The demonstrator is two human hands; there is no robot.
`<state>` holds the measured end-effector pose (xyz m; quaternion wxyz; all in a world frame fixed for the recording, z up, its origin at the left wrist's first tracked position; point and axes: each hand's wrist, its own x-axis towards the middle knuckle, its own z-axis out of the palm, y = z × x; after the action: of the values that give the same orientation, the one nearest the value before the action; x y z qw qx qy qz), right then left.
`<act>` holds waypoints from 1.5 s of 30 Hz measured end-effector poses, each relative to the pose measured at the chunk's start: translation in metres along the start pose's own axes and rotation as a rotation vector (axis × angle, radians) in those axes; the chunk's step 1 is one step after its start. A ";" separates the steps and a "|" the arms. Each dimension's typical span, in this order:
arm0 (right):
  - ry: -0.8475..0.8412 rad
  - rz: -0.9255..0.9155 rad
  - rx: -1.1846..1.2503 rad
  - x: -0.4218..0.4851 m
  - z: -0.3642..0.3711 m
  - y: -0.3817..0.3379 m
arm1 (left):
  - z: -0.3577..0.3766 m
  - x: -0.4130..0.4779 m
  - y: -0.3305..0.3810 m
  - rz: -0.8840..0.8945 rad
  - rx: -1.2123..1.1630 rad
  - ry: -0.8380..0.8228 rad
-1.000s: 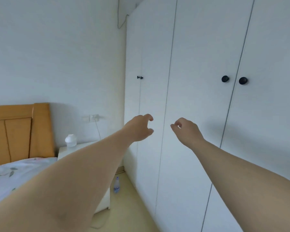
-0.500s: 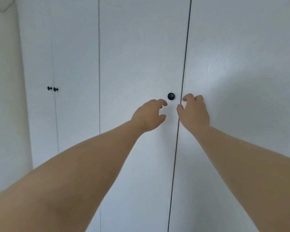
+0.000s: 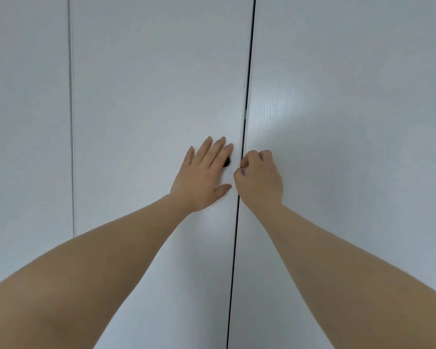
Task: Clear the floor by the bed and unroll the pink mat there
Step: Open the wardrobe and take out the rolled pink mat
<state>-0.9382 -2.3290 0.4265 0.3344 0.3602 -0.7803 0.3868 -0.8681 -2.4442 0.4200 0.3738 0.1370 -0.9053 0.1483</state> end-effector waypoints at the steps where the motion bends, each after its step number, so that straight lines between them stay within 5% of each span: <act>1: 0.014 0.003 -0.027 0.000 0.001 -0.001 | 0.004 0.000 -0.002 0.019 -0.008 0.041; 10: 0.010 0.174 0.007 -0.004 -0.003 -0.021 | 0.009 0.003 -0.010 0.143 -0.024 0.068; 19: 0.090 0.344 0.452 -0.030 -0.039 -0.048 | -0.008 0.000 -0.025 0.215 -0.166 -0.075; 23: 0.120 0.420 0.536 -0.049 -0.063 -0.060 | -0.019 -0.017 -0.022 0.169 -0.378 0.200; 39: 0.171 0.534 0.585 -0.130 -0.194 -0.090 | -0.118 -0.058 0.103 0.235 -0.797 0.177; 45: 0.317 0.660 0.716 -0.159 -0.253 -0.079 | -0.146 -0.072 0.147 0.318 -0.886 0.118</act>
<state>-0.7299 -2.1018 0.4489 0.1643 0.1234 -0.6107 0.7647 -0.7791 -2.2456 0.4430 0.4199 -0.1847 -0.8682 -0.1891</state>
